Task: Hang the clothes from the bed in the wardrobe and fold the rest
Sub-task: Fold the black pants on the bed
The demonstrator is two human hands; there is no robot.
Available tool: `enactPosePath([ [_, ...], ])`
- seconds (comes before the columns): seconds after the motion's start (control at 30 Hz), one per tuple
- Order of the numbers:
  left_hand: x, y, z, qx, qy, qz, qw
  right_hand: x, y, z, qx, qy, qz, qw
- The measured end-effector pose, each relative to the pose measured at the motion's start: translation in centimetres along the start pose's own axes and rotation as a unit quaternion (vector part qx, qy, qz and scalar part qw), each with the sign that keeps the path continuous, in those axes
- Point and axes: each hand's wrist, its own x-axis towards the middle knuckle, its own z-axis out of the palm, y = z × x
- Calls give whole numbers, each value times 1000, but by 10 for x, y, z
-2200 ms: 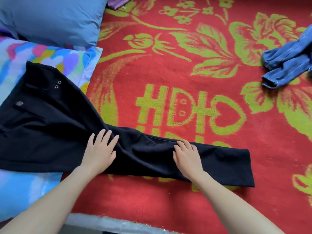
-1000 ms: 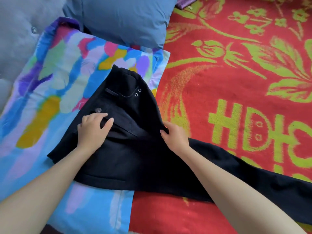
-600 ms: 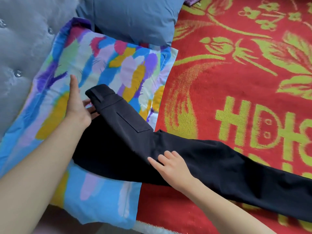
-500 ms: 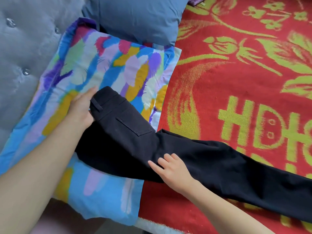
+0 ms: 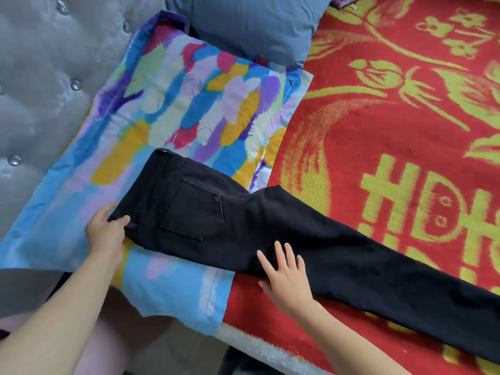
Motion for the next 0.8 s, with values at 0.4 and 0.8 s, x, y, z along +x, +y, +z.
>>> enactPosePath([
  [0.4,36,43,59,411,-113,94,900,-8,50,19,17,-63,20,998],
  [0.8,15,40,77,327,104,207,916,-41,89,19,68,-25,97,993],
])
